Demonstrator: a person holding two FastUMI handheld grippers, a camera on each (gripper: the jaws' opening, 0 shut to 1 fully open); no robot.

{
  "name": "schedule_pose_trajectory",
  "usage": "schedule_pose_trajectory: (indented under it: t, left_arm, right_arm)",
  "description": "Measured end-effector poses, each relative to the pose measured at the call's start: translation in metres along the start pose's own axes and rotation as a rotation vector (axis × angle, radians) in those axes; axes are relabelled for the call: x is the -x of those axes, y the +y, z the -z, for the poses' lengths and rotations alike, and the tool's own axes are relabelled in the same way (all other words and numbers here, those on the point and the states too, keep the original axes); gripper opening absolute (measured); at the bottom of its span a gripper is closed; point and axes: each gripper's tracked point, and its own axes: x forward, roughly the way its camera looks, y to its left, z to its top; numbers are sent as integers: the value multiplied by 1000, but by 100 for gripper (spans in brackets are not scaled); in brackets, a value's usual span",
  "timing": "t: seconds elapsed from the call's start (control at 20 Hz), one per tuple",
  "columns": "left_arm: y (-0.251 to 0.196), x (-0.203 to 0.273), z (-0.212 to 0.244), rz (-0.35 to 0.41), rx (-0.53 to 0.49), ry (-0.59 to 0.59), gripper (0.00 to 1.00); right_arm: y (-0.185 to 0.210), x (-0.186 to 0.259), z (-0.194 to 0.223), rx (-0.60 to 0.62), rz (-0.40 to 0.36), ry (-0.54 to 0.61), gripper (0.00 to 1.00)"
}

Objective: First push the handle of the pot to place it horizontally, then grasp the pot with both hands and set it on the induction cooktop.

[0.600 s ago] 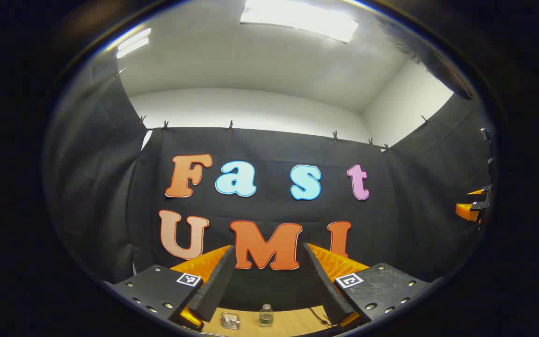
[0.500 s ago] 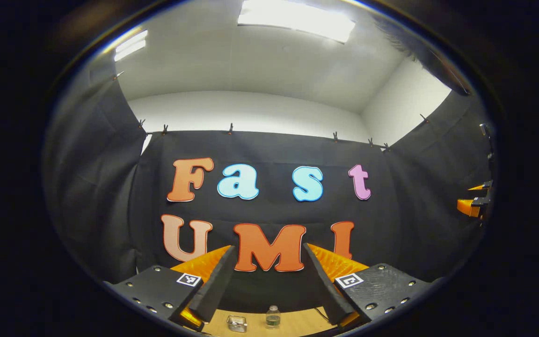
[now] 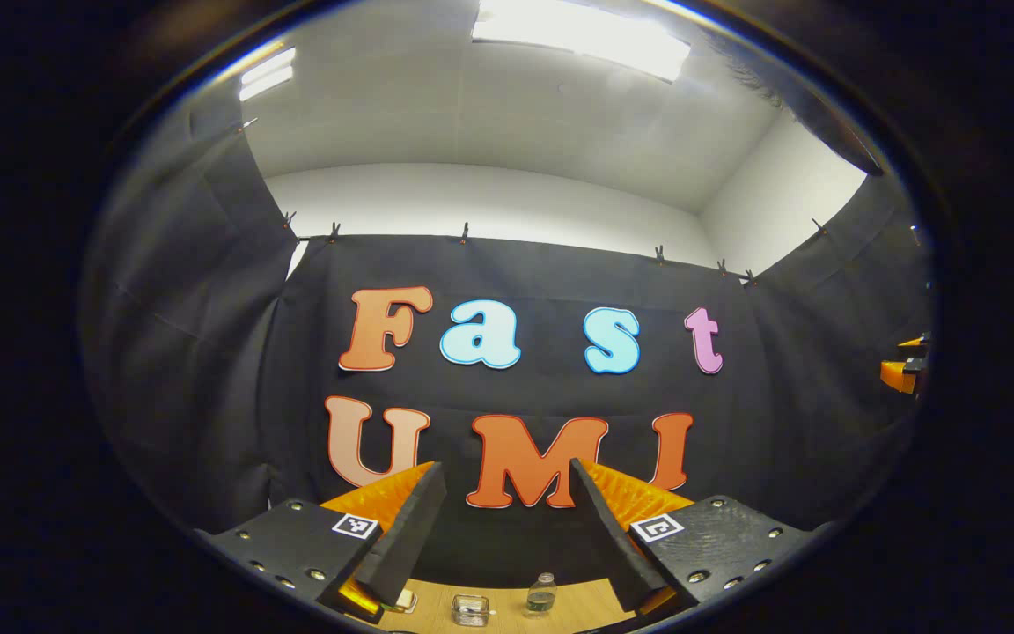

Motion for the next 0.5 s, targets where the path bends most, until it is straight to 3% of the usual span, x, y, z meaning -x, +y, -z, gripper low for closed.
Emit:
schedule_pose_trajectory:
  t: [0.5]
  left_arm:
    - [22, 7, 7, -42, -7, 19, 88]
  right_arm:
    - [40, -11, 23, -3, -73, 35, 95]
